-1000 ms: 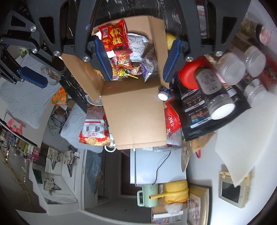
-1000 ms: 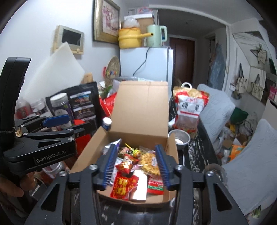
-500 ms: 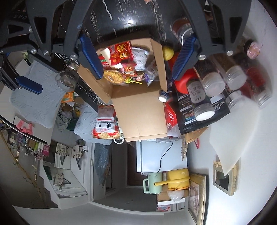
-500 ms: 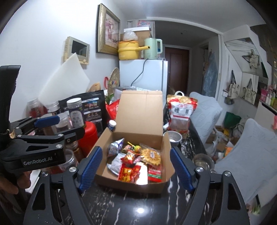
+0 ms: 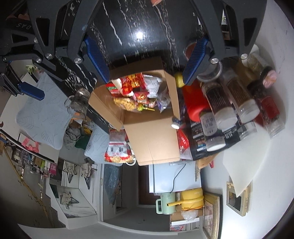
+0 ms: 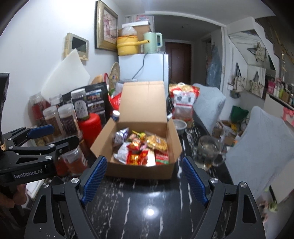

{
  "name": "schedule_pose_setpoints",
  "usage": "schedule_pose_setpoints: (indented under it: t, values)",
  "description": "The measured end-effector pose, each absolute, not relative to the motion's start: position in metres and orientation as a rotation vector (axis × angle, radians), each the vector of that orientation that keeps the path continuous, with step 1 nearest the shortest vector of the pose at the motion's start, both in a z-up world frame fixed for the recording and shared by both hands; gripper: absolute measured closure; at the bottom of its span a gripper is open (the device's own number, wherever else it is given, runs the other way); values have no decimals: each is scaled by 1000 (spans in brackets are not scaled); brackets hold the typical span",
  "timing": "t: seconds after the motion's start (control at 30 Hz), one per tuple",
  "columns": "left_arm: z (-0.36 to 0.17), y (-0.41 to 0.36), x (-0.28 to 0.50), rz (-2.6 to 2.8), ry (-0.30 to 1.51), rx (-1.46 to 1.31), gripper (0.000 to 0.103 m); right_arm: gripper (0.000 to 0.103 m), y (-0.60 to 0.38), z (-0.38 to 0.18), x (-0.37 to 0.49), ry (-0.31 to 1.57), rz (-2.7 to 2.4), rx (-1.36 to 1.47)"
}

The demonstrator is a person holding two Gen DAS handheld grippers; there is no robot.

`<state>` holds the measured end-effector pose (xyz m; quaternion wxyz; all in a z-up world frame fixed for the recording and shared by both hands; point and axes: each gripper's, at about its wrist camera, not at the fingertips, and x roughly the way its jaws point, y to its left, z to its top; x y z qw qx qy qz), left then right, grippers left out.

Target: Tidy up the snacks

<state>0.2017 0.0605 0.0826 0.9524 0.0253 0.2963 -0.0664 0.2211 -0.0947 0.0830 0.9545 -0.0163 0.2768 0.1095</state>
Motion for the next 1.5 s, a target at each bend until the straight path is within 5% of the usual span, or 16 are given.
schedule_pose_setpoints:
  t: [1.5]
  values:
    - [59, 51, 203, -183, 656, 46, 21, 19, -106, 67, 212, 606, 166, -34]
